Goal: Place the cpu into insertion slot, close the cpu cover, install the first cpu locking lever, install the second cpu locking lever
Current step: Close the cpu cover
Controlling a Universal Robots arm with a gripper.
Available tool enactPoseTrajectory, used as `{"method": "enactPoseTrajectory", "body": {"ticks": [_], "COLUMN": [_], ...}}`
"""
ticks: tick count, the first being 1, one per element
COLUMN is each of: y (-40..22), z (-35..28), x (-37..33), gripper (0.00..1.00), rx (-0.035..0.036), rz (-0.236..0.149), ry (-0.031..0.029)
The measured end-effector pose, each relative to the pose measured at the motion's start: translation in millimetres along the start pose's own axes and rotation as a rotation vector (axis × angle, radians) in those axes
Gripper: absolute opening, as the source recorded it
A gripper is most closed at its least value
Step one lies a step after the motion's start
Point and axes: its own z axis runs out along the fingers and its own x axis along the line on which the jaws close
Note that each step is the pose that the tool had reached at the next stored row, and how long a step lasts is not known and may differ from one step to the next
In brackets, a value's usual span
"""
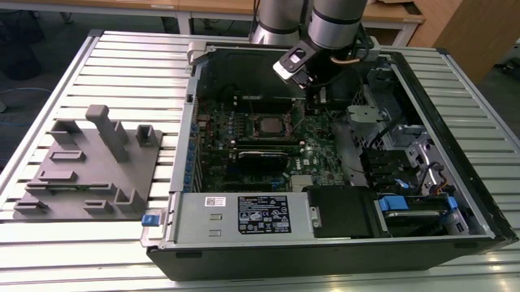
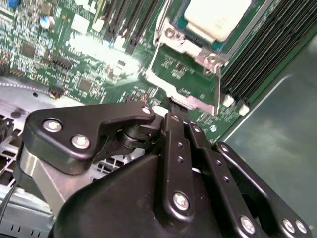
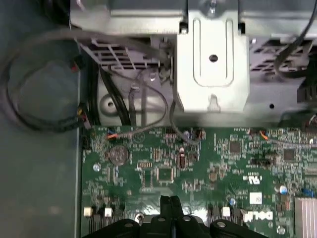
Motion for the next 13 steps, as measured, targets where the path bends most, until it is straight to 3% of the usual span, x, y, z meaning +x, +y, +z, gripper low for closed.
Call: {"method": "enactPoseTrajectory", "body": {"ticks": [13], "y": [-45.7], "z": [0.3], "x": [-0.6], "gripper": [0.11], "rx": [-0.0289], "rz": [0.0], "ry": [0.0008]}}
